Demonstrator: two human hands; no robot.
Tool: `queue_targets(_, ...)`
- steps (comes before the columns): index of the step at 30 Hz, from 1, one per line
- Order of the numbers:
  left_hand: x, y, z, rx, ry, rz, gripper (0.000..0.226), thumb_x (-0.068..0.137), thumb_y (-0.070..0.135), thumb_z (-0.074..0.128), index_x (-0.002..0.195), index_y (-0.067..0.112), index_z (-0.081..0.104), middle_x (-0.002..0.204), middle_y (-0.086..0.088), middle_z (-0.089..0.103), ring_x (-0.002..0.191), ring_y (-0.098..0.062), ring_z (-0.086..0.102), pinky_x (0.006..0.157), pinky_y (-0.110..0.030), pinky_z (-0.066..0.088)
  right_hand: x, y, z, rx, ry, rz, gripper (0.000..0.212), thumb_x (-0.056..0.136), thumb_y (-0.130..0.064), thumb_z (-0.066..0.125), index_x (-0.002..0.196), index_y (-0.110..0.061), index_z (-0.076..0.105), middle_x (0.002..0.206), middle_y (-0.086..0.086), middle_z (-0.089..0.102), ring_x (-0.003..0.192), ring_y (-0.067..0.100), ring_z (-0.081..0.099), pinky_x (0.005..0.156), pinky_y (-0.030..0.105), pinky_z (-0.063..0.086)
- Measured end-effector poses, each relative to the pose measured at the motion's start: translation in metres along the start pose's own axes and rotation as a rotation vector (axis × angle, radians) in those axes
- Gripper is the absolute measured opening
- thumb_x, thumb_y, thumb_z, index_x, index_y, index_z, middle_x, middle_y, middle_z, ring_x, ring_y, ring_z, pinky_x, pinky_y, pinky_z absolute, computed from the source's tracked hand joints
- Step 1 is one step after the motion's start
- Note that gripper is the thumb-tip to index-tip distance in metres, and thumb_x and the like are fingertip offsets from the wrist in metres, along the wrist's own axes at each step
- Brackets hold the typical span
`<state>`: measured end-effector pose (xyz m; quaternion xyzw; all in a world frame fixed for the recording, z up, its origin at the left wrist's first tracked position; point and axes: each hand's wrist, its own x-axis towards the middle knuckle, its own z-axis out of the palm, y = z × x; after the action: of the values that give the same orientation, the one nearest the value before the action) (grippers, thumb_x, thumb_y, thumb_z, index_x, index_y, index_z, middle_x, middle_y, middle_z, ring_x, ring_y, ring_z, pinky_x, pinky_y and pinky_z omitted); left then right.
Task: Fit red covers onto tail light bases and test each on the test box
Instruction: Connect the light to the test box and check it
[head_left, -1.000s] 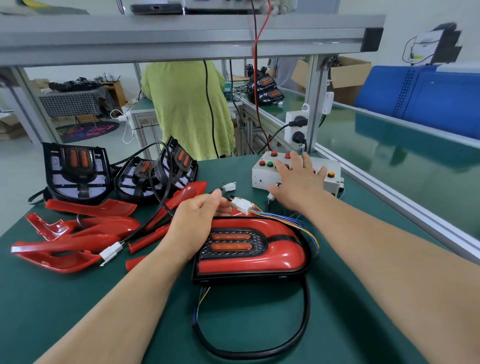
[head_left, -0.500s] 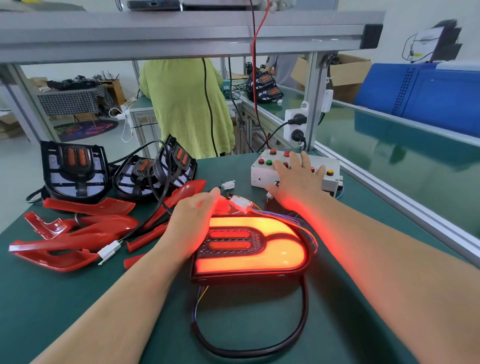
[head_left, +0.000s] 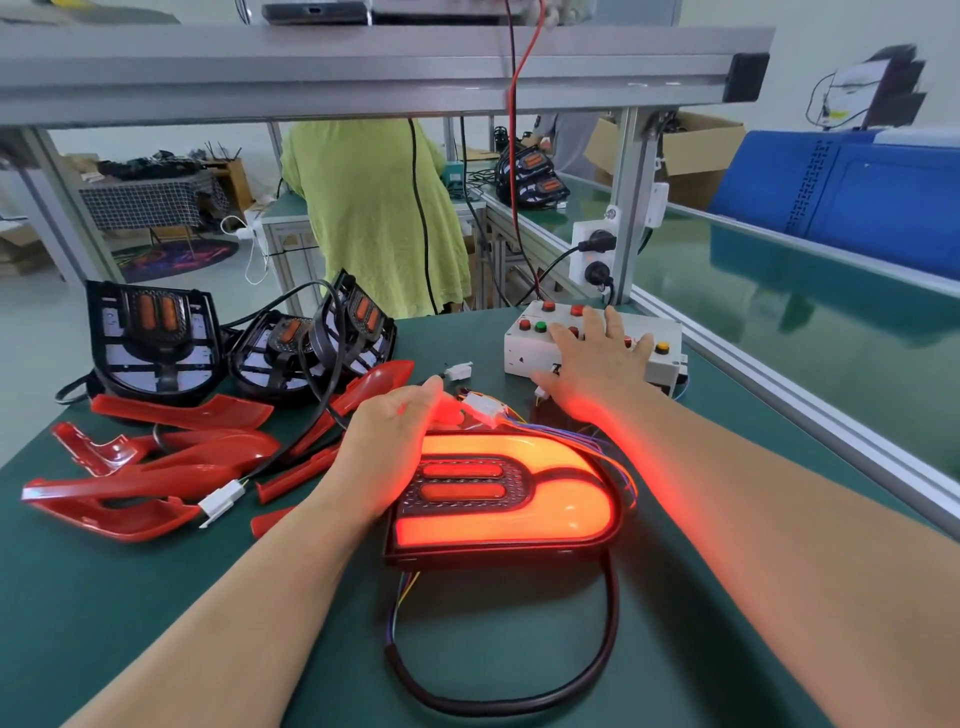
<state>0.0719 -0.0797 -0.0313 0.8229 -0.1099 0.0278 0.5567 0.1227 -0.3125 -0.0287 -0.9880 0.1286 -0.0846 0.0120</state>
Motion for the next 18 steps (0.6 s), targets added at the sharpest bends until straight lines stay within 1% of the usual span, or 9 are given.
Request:
queue_targets(3,0.0011,-0.0009,-0.0001,-0.006,-0.006,0.006,0.041,0.103,0.041,0.044,0.094,0.020,0.078,0.092,0.010,0.076,0.088,-0.001,0.069,0.079,-0.016,0.045,-0.0013,0.0001,0.0006,-0.011,0.004,-0.002,0.072,0.094,-0.059,0.046,0.155,-0.034,0.018,0.166,0.006,0.001,0.152,0.030,-0.007,0.114,0.068,0.005)
queue_targets(5,0.0014,-0.0015,0.0009,-0.015,-0.001,0.006,0.041,0.103,0.041,0.044,0.094,0.019,0.078,0.091,0.008,0.077,0.087,-0.001,0.069,0.078,-0.016,0.045,-0.0018,0.0008,0.0015,-0.017,0.008,-0.009,0.073,0.094,-0.059,0.046,0.156,-0.034,0.017,0.166,0.005,0.000,0.152,0.031,-0.007,0.114,0.068,0.005)
queue_targets(7,0.0011,-0.0018,0.0035,-0.087,0.000,-0.007,0.040,0.104,0.036,0.045,0.092,0.015,0.076,0.089,0.004,0.077,0.085,-0.005,0.071,0.077,-0.015,0.047,-0.0015,0.0020,0.0022,-0.014,0.005,-0.017,0.075,0.093,-0.059,0.048,0.156,-0.034,0.015,0.166,0.004,0.000,0.152,0.031,-0.006,0.114,0.067,0.005)
queue_targets(9,0.0012,-0.0016,0.0059,-0.152,-0.001,-0.015,0.039,0.105,0.032,0.045,0.090,0.011,0.074,0.086,-0.001,0.078,0.084,-0.009,0.073,0.075,-0.011,0.050,-0.0008,0.0034,0.0023,-0.005,0.000,-0.019,0.077,0.092,-0.060,0.048,0.156,-0.034,0.014,0.166,0.004,-0.001,0.152,0.031,-0.006,0.115,0.067,0.005)
queue_targets(16,0.0008,-0.0001,0.0062,-0.169,-0.003,-0.013,0.039,0.105,0.031,0.045,0.092,0.008,0.073,0.088,-0.003,0.078,0.083,-0.009,0.073,0.073,-0.009,0.051,0.0004,0.0042,0.0037,0.008,-0.012,-0.018,0.076,0.092,-0.061,0.047,0.156,-0.035,0.015,0.166,0.002,-0.002,0.152,0.030,-0.008,0.114,0.067,0.003)
queue_targets(18,0.0006,0.0004,0.0065,-0.173,-0.001,-0.011,0.039,0.105,0.030,0.045,0.094,0.006,0.073,0.088,-0.004,0.077,0.083,-0.009,0.073,0.072,-0.008,0.051,0.0005,0.0044,0.0036,0.019,0.011,-0.035,0.076,0.093,-0.061,0.046,0.156,-0.034,0.014,0.166,0.002,-0.001,0.152,0.030,-0.009,0.114,0.068,0.001)
